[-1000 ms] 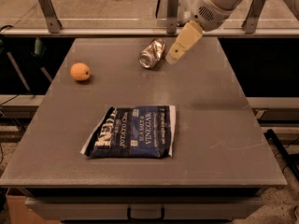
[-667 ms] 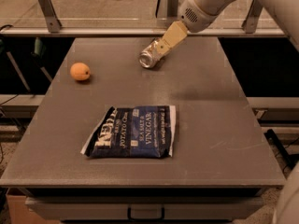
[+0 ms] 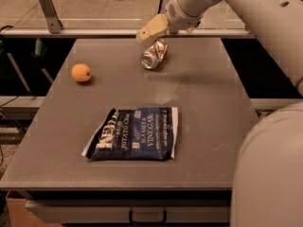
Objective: Place orange can upright
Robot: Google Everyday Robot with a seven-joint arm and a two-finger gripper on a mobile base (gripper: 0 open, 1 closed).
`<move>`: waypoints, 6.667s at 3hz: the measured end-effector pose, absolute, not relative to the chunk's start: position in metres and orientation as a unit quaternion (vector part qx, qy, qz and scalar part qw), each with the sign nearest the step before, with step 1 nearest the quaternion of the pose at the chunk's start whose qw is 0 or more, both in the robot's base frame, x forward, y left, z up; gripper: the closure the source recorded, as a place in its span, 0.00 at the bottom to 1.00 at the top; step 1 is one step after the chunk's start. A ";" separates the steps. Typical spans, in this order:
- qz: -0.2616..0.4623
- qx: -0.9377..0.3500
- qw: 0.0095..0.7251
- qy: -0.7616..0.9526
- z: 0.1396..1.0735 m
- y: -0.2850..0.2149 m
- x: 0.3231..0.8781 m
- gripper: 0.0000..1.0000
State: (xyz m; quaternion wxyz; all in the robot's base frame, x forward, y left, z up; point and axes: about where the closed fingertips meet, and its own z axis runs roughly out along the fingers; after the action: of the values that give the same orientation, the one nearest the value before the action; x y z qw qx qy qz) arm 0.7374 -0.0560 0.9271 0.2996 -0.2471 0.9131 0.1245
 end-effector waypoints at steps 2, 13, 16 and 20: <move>0.108 -0.087 0.228 0.964 0.882 -0.042 0.775 0.00; 0.245 -0.262 0.346 0.867 0.975 0.000 0.721 1.00; 0.235 -0.430 0.440 0.752 0.965 0.060 0.667 1.00; 0.331 -0.478 0.546 0.603 0.931 0.044 0.664 1.00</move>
Offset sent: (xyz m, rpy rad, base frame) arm 0.0569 0.0273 -0.0725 0.1014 0.4031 -0.6555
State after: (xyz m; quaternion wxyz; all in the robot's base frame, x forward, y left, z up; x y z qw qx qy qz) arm 0.6641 0.0442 0.9307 0.5458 -0.4784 0.6033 0.3306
